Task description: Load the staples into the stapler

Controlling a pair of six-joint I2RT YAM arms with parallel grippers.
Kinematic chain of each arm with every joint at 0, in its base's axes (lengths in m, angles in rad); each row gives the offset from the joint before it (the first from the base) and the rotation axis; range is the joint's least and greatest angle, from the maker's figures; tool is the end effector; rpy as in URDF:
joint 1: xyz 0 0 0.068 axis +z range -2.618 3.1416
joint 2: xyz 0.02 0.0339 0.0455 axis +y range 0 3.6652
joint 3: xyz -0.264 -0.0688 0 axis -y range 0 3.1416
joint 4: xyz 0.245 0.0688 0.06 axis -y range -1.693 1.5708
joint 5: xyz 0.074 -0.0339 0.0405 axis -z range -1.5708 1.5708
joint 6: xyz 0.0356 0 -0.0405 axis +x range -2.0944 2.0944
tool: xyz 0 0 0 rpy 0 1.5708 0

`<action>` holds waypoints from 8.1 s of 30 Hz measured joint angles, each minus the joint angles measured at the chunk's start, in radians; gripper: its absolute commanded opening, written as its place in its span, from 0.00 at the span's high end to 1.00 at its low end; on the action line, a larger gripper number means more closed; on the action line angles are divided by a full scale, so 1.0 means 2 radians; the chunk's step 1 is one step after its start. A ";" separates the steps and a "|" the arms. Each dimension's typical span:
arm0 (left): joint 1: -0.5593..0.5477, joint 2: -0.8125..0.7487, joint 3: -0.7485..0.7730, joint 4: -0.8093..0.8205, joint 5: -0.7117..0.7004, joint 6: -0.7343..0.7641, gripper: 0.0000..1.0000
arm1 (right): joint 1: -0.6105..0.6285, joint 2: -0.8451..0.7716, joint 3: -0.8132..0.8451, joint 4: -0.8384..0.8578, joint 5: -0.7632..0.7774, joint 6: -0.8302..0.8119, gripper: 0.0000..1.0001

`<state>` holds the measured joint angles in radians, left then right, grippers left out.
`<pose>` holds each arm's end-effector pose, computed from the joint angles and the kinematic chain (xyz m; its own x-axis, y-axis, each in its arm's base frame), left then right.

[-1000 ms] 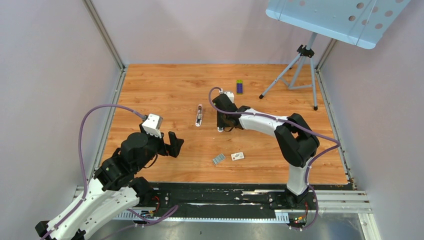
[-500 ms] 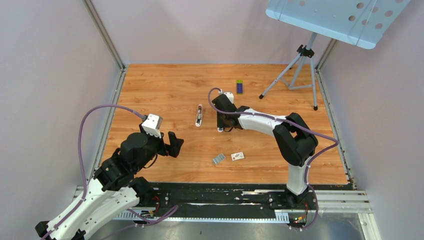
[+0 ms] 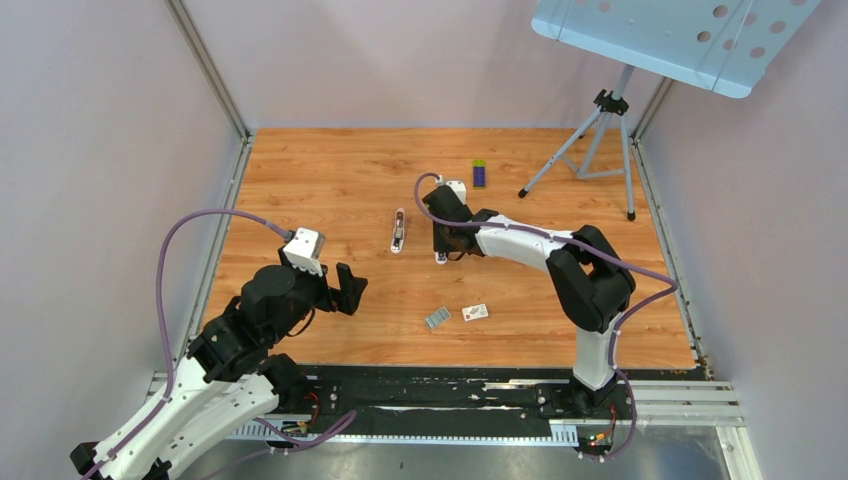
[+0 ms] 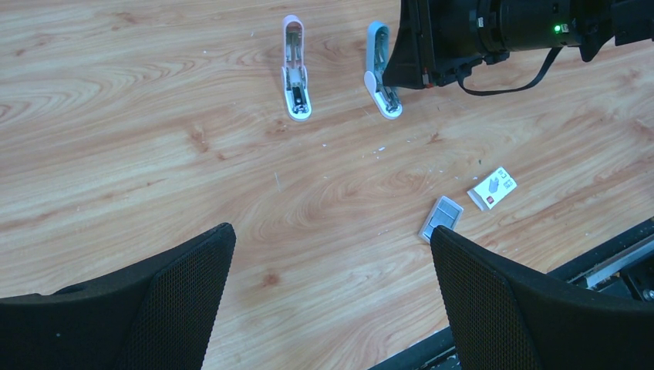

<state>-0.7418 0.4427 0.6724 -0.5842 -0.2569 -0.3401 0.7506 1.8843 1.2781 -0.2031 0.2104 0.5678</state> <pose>0.0858 -0.0663 0.3032 -0.4006 -0.0705 -0.9135 0.3650 0.9022 -0.2297 0.3064 0.2756 0.1956 -0.7483 0.0212 -0.6630 -0.1889 0.9513 0.2436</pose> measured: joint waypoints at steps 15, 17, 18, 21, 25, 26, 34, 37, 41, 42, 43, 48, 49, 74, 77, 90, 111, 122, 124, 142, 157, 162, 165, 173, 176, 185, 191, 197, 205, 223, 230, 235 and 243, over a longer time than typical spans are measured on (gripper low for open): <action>0.000 0.000 0.000 0.000 0.000 0.000 0.00 | 0.000 0.011 0.002 0.000 0.002 -0.004 0.80; 0.000 0.000 0.000 0.000 0.000 0.000 0.00 | 0.000 0.011 0.002 0.000 0.002 -0.004 0.80; 0.000 0.000 0.000 0.000 0.000 0.000 0.00 | 0.001 0.011 0.002 0.000 0.002 -0.004 0.80; 0.000 0.000 0.000 0.000 0.000 0.000 0.00 | 0.001 0.011 0.002 0.000 0.003 -0.004 0.80; 0.000 0.000 0.000 0.000 -0.001 0.000 0.00 | 0.003 0.012 0.002 0.000 0.007 -0.005 0.77; 0.000 0.000 0.000 0.000 -0.001 0.000 0.00 | 0.004 0.012 0.002 0.000 0.008 -0.005 0.75; 0.000 0.000 0.000 0.000 -0.001 0.000 0.00 | 0.004 0.007 0.004 -0.021 0.009 -0.005 0.67; 0.000 0.000 0.000 0.000 -0.001 0.000 0.00 | 0.004 -0.002 0.006 -0.031 0.009 -0.006 0.66; 0.000 0.000 0.000 0.000 -0.001 0.000 0.00 | 0.004 -0.022 0.011 -0.035 0.009 -0.013 0.63; 0.000 0.000 0.000 0.000 -0.001 0.000 0.00 | 0.004 -0.027 0.011 -0.035 0.009 -0.018 0.62; 0.000 0.000 0.000 0.000 -0.002 0.000 0.00 | 0.004 -0.031 0.013 -0.035 0.009 -0.023 0.60; 0.000 0.000 0.000 0.000 -0.007 0.000 0.00 | 0.000 -0.036 0.020 -0.034 0.006 -0.043 0.50; 0.000 0.000 0.000 0.000 -0.008 0.000 0.00 | -0.001 -0.036 0.020 -0.034 0.004 -0.047 0.48; 0.000 0.000 0.000 0.000 -0.014 0.000 0.00 | -0.023 0.010 0.036 -0.030 -0.002 -0.064 0.58; 0.000 0.000 0.000 0.000 -0.014 0.000 0.00 | -0.023 0.015 0.036 -0.029 -0.002 -0.064 0.58; 0.000 0.000 0.000 0.000 -0.014 0.000 0.00 | -0.026 0.026 0.036 -0.019 -0.004 -0.064 0.58; 0.000 0.000 0.000 0.000 -0.014 0.000 0.00 | -0.026 0.022 0.012 0.010 -0.014 -0.064 0.59; 0.000 0.000 0.000 0.000 -0.014 0.000 0.00 | -0.026 0.009 -0.008 0.011 -0.018 -0.064 0.59; 0.000 0.000 0.000 0.000 -0.014 0.000 0.00 | -0.026 0.006 -0.008 0.010 -0.019 -0.064 0.59; 0.000 0.119 -0.012 0.088 0.016 -0.020 0.22 | -0.104 -0.033 0.017 0.012 -0.204 -0.121 0.59; -0.047 0.321 -0.033 0.323 -0.033 -0.079 0.26 | -0.167 0.051 0.097 0.008 -0.387 -0.128 0.54; -0.047 0.366 -0.033 0.367 -0.047 -0.104 0.28 | -0.167 0.081 0.126 0.002 -0.419 -0.128 0.55; -0.047 0.379 -0.033 0.375 -0.051 -0.121 0.28 | -0.167 0.087 0.127 0.000 -0.430 -0.132 0.62; -0.030 0.407 -0.033 0.387 -0.021 -0.170 0.36 | -0.167 0.089 0.127 -0.006 -0.439 -0.141 0.71; -0.030 0.431 -0.033 0.397 -0.007 -0.180 0.40 | -0.167 0.089 0.127 -0.006 -0.441 -0.141 0.72; -0.030 0.483 -0.027 0.436 0.005 -0.198 0.45 | -0.167 0.089 0.127 -0.007 -0.442 -0.141 0.74; -0.030 0.516 -0.022 0.456 0.005 -0.205 0.47 | -0.167 0.081 0.118 -0.007 -0.442 -0.143 0.75; -0.029 0.536 -0.022 0.476 0.001 -0.209 0.48 | -0.167 0.065 0.102 -0.010 -0.441 -0.150 0.75; -0.019 0.567 -0.022 0.483 0.000 -0.209 0.50 | -0.164 0.049 0.084 -0.022 -0.436 -0.151 0.75; -0.007 0.567 -0.030 0.492 0.000 -0.209 0.53 | -0.153 0.037 0.050 -0.053 -0.391 -0.165 0.74; 0.003 0.553 -0.031 0.489 0.005 -0.210 0.46 | -0.149 0.027 0.040 -0.054 -0.379 -0.159 0.68; 0.005 0.525 -0.028 0.485 0.006 -0.209 0.44 | -0.148 0.020 0.037 -0.054 -0.378 -0.146 0.66; 0.007 0.536 0.002 0.480 0.020 -0.200 0.46 | -0.135 0.021 0.035 -0.054 -0.366 -0.129 0.67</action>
<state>-0.7284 1.5139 0.6758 0.3763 -0.2169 -0.7395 0.4808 1.9263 1.3487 -0.3103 -0.5224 0.3092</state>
